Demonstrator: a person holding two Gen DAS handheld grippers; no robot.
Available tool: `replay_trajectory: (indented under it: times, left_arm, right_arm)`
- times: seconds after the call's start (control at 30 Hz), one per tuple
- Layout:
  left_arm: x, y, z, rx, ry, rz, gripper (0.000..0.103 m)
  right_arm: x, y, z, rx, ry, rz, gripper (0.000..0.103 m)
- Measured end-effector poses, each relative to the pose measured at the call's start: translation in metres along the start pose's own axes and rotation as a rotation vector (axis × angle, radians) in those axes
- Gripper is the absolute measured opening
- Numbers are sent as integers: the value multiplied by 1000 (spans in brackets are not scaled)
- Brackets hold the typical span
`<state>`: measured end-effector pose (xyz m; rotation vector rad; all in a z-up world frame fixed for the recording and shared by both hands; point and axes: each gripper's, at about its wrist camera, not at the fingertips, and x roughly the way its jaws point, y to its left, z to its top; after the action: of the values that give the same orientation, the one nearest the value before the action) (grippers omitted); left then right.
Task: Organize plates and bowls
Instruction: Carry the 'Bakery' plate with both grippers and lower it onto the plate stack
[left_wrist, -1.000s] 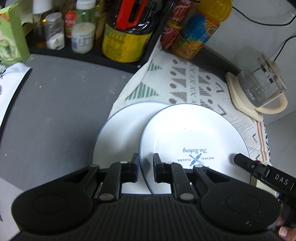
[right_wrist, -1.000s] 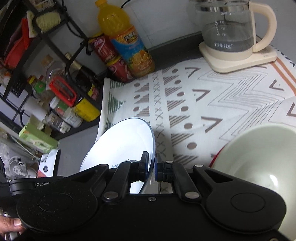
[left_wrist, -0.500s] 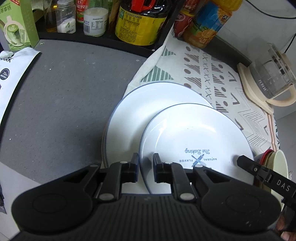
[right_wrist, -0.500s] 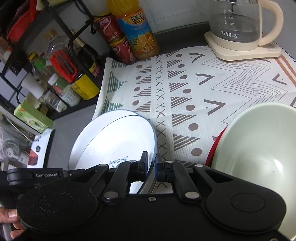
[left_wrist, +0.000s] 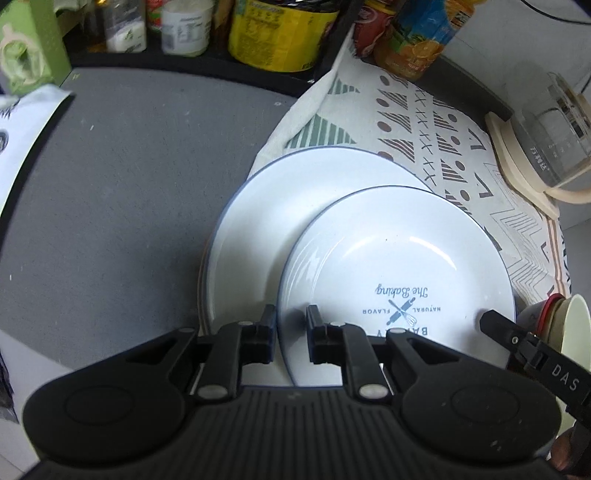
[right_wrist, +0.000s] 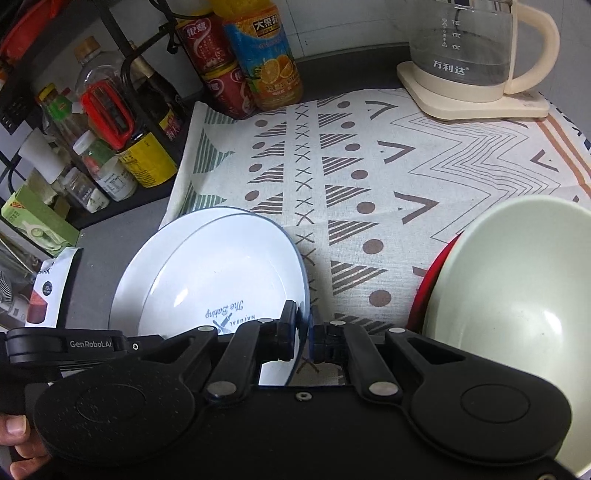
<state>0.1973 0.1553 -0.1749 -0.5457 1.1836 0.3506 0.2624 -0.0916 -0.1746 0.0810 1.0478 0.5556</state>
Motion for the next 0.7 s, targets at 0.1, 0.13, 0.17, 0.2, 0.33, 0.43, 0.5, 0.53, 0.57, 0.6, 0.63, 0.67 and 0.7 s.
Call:
replay_trajectory:
  times: [0.1,0.13,0.17,0.2,0.33,0.43,0.5,0.53,0.57,0.6,0.63,0.67,0.7]
  left_arm:
    - [1,-1,6,13,5,12,17]
    - [1,-1,8,18,5,14,17]
    - [0,-1,9,24,3,17,17]
    - [-1,0,10,33,1,22,19]
    - [-14,3,16,61,-15,42,38]
    - [-27,7,20,72,-55,31,55]
    - [-34,10,21,78,-88,53,63]
    - [-35,11,21,80,-100,59,63]
    - [-36,13,23,81,-106,61,64]
    - [-35,14,23,80,-103,61,64]
    - [-33,16,24,78,-95,62,64]
    - [-31,18,24,75,-85,66,64]
    - [-28,19,24,70,-73,73,64]
  right_arm:
    - [4,3,0,0,10,-19,8]
    - [6,4,0,1,14,-24,8]
    - [8,5,-1,3,18,-27,9]
    - [9,7,-2,4,21,-29,9]
    - [14,12,-4,-9,31,-38,10]
    - [16,16,-3,-18,33,-52,12]
    - [18,18,-3,-28,31,-63,12]
    - [19,19,-3,-30,30,-67,13]
    - [20,20,-3,-32,30,-71,13]
    - [20,21,-3,-34,30,-74,13]
    - [21,21,-3,-36,31,-78,14]
    - [22,22,-3,-38,34,-81,14]
    - [23,22,-3,-39,36,-80,16]
